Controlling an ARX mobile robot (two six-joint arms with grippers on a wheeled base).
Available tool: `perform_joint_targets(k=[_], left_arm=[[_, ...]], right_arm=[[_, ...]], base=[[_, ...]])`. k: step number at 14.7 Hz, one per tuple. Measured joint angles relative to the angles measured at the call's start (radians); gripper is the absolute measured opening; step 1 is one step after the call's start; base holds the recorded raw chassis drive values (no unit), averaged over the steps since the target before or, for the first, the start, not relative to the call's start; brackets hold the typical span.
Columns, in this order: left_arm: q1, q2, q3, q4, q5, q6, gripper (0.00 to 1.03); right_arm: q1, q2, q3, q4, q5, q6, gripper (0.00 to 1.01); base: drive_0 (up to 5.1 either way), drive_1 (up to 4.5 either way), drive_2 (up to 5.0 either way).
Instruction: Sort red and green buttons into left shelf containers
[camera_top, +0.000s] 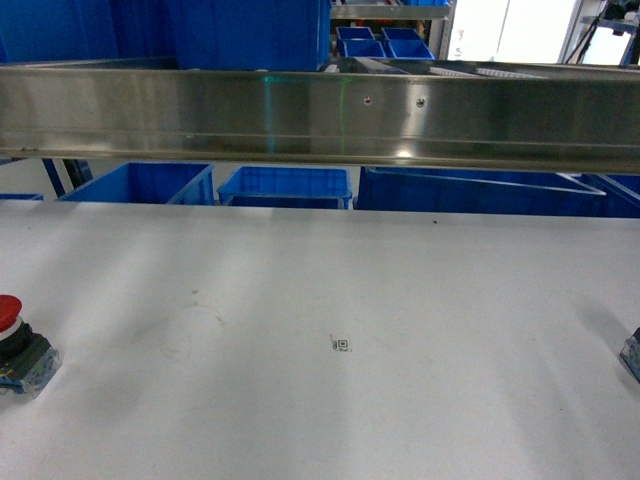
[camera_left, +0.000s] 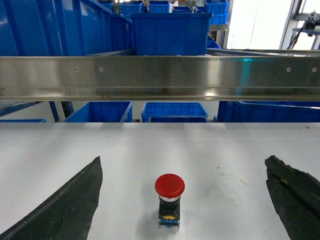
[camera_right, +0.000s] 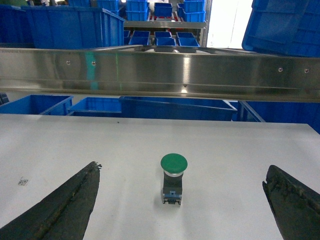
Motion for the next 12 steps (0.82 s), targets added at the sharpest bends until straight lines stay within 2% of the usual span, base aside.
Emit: perform_joint_targets(k=[12], left_arm=[[0.0,0.0,0.0,0.0,0.0,0.0,0.98]], right_arm=[[0.0,0.0,0.0,0.0,0.0,0.0,0.98]], base=[[0.0,0.0,0.0]])
